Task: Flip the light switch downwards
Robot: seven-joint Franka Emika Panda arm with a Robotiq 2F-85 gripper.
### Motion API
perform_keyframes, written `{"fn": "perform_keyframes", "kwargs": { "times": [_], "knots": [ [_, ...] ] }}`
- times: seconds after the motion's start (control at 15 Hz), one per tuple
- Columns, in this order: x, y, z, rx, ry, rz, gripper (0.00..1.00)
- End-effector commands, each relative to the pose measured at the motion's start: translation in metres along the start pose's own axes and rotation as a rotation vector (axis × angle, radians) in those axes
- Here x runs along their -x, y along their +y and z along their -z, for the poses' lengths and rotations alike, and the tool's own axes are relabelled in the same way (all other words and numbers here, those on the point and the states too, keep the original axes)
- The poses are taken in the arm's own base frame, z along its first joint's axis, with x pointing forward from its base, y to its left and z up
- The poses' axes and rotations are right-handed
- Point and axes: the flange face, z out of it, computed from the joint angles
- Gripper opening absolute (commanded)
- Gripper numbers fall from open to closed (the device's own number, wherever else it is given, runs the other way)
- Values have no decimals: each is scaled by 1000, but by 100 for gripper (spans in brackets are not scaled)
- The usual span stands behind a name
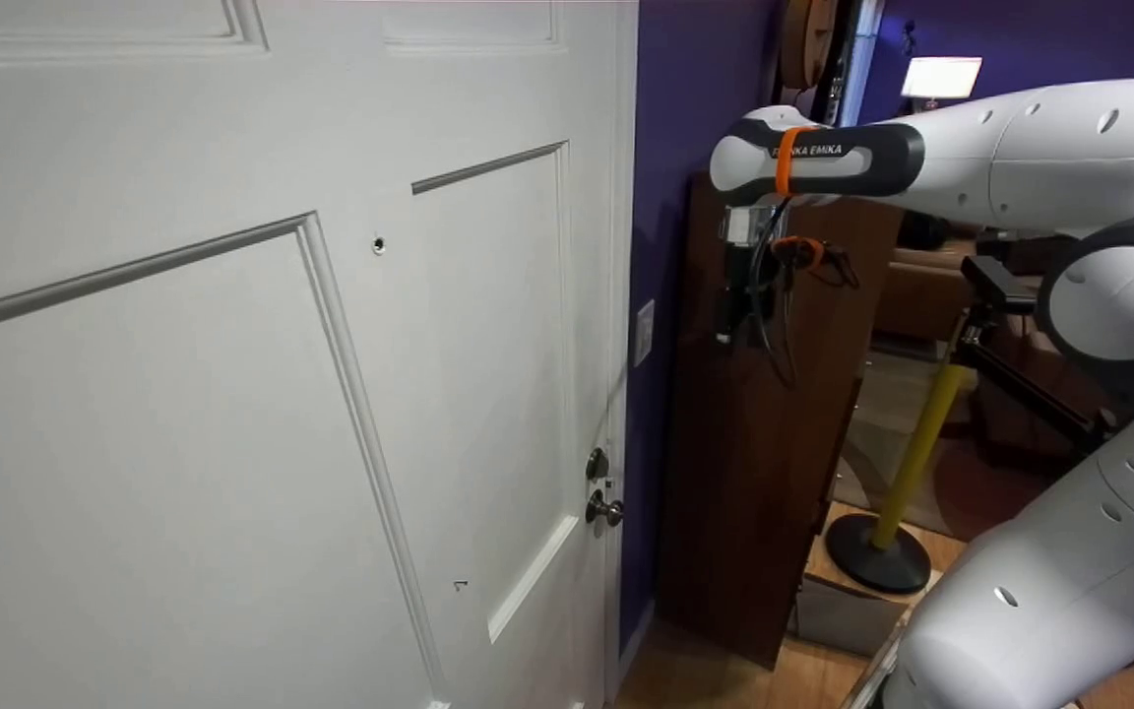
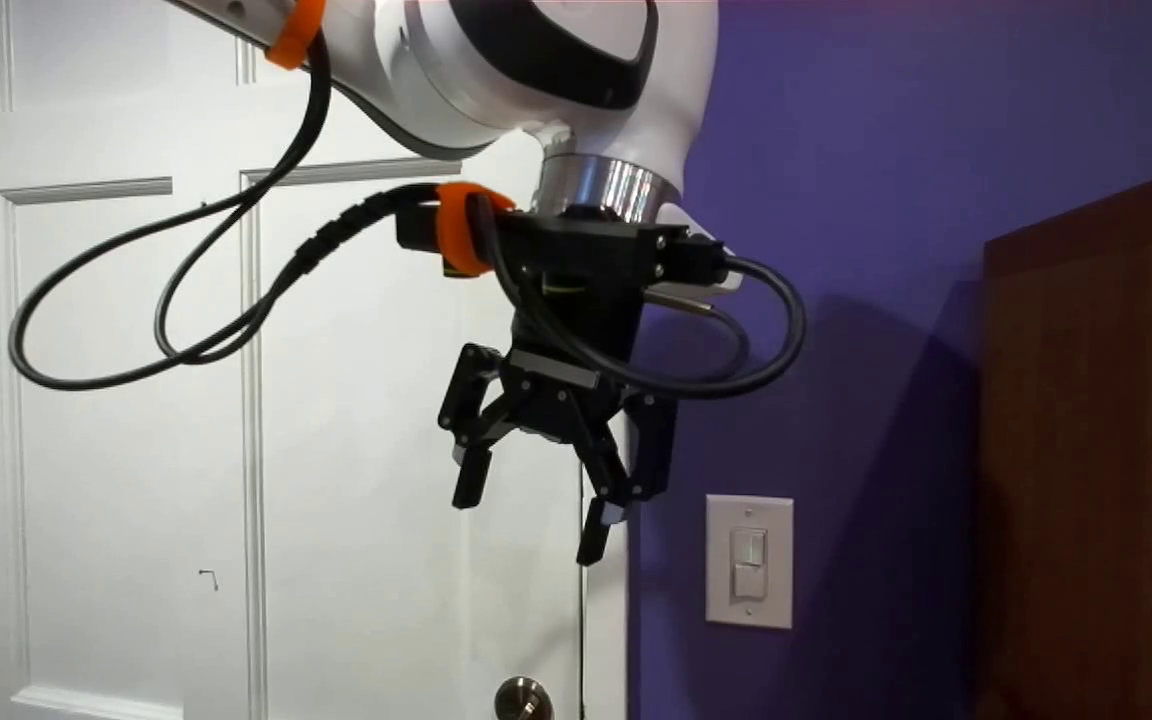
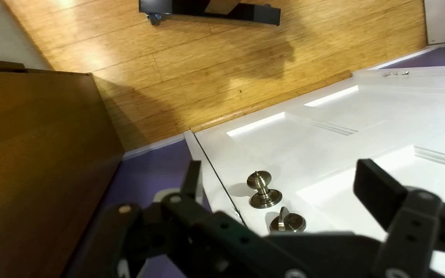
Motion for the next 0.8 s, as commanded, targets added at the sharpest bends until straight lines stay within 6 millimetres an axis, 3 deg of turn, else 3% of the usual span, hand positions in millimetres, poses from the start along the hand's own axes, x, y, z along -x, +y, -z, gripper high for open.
{"fn": "perform_keyframes", "kwargs": {
  "times": [0.0,0.33,0.73],
  "knots": [
    [-8,11,-9,-13,-4,-41,100],
    [-24,33,-46,-145,26,-141,100],
    [-46,59,-72,-253,283,-266,100]
  ]
}}
